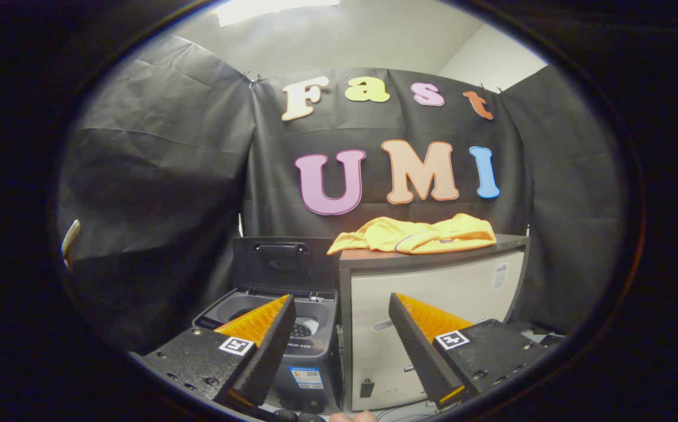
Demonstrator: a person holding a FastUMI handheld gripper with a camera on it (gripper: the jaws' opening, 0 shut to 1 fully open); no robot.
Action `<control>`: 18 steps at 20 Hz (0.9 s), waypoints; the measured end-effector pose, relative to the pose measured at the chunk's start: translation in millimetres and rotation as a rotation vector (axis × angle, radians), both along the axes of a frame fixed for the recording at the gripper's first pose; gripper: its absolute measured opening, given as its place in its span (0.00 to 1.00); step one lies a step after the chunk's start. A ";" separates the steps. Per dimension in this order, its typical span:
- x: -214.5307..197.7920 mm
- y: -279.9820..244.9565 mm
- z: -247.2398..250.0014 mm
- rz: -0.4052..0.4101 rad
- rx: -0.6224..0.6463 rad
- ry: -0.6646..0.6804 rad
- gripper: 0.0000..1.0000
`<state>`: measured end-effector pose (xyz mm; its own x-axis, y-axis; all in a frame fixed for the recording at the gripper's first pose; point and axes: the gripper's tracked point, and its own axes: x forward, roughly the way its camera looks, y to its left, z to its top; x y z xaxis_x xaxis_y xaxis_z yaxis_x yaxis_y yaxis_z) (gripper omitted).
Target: Put the clothes into the washing machine and then close the washing machine lid.
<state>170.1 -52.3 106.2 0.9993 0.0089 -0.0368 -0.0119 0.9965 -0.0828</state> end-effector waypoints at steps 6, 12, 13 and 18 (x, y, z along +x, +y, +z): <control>26.4 -18.6 13.4 -0.020 -0.073 0.008 0.97; 53.0 -31.8 25.8 -0.038 -0.121 0.044 0.98; 59.1 -36.7 28.7 -0.046 -0.127 0.054 0.98; 91.4 -53.3 51.4 -0.055 -0.094 0.057 0.98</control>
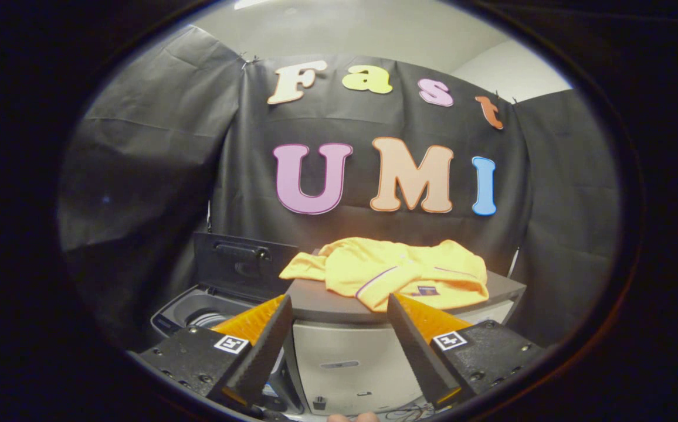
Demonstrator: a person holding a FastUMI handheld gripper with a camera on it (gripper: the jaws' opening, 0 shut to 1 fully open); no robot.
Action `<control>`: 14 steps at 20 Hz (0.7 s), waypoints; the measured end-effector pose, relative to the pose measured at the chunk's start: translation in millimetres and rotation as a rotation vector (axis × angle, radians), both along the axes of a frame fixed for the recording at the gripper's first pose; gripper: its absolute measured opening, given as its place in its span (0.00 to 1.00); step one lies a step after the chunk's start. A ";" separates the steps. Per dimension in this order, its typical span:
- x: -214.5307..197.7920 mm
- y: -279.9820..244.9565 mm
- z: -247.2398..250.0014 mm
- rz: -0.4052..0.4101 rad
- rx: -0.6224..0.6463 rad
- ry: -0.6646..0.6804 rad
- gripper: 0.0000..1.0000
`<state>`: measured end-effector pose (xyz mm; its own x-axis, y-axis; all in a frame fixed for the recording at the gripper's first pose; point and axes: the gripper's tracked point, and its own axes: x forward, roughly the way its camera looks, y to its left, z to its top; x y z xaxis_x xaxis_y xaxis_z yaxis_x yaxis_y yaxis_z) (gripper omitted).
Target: Put the clothes into the washing machine and then close the washing machine lid.
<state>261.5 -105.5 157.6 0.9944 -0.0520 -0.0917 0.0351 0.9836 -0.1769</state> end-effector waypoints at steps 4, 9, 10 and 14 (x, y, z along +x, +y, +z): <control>26.3 -17.9 7.4 -0.017 0.055 0.027 0.98; 63.7 -57.7 17.4 -0.070 0.040 0.066 0.98; 70.8 -66.6 18.6 -0.085 0.029 0.069 0.98; 94.4 -86.4 12.6 -0.107 0.044 0.118 0.98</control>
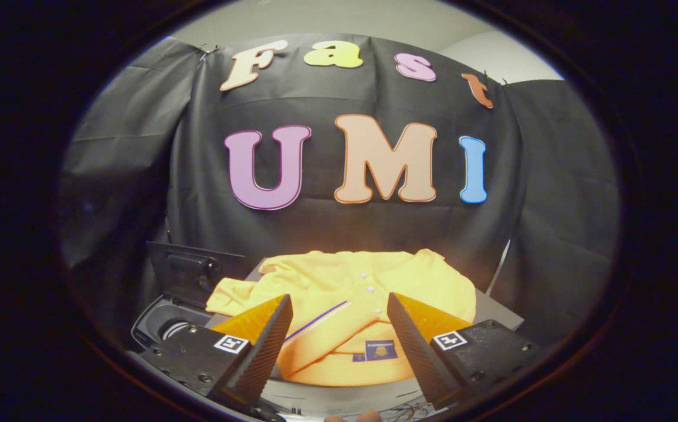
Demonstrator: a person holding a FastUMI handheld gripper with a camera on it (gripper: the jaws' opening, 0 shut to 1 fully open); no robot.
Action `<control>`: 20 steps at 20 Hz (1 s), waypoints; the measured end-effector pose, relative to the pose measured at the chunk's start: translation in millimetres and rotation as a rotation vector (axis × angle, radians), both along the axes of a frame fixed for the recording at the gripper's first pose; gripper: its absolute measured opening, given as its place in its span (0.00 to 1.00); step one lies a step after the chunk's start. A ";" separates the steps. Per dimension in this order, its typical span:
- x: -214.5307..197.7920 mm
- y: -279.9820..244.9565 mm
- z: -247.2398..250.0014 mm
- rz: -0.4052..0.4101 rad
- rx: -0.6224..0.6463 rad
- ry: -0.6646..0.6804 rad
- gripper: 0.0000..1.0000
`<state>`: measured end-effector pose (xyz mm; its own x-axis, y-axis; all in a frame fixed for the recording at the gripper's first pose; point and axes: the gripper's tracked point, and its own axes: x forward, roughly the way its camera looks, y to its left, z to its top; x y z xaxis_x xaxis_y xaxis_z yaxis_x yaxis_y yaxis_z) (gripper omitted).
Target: Put the clothes into the washing machine and then close the washing machine lid.
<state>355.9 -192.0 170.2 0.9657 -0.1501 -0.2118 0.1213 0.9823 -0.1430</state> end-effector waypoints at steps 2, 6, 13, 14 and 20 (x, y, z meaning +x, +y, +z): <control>11.2 -4.4 -8.2 0.004 0.012 0.035 0.99; 32.4 -16.8 -29.4 0.003 0.027 0.139 0.99; 43.4 -24.9 -52.5 0.052 0.032 0.319 0.98; 52.7 -22.3 -47.0 0.061 0.065 0.276 0.95; 57.8 -18.9 -54.4 0.075 0.040 0.304 0.25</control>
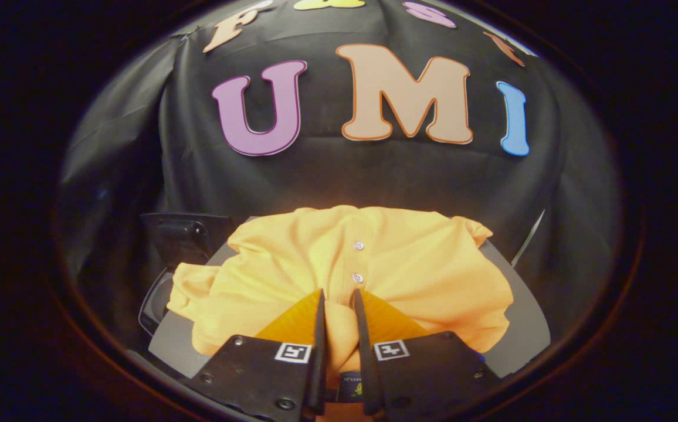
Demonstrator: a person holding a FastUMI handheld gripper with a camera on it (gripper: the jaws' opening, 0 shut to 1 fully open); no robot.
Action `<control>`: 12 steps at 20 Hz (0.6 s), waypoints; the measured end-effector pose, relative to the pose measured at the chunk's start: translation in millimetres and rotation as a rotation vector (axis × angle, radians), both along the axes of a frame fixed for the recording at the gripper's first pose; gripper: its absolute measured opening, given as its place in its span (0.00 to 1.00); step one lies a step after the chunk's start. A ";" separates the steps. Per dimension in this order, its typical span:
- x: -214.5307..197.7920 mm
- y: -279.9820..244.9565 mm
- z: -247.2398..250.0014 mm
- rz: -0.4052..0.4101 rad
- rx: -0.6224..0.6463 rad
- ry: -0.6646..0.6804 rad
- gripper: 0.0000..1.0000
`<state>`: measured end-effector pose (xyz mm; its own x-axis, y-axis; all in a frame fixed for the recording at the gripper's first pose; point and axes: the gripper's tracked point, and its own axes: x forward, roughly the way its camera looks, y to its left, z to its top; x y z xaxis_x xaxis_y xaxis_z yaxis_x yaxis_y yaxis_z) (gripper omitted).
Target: Put the clothes into the washing machine and then close the washing machine lid.
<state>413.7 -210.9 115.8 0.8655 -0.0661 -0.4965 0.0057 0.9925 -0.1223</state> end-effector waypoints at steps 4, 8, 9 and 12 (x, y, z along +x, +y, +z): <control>-1.4 -0.5 1.2 -0.011 -0.014 -0.020 0.13; -1.8 -0.4 0.7 -0.022 0.015 -0.023 0.13; -1.4 -0.4 0.9 -0.024 0.013 -0.019 0.13; -1.7 0.1 0.6 -0.021 -0.012 -0.011 0.13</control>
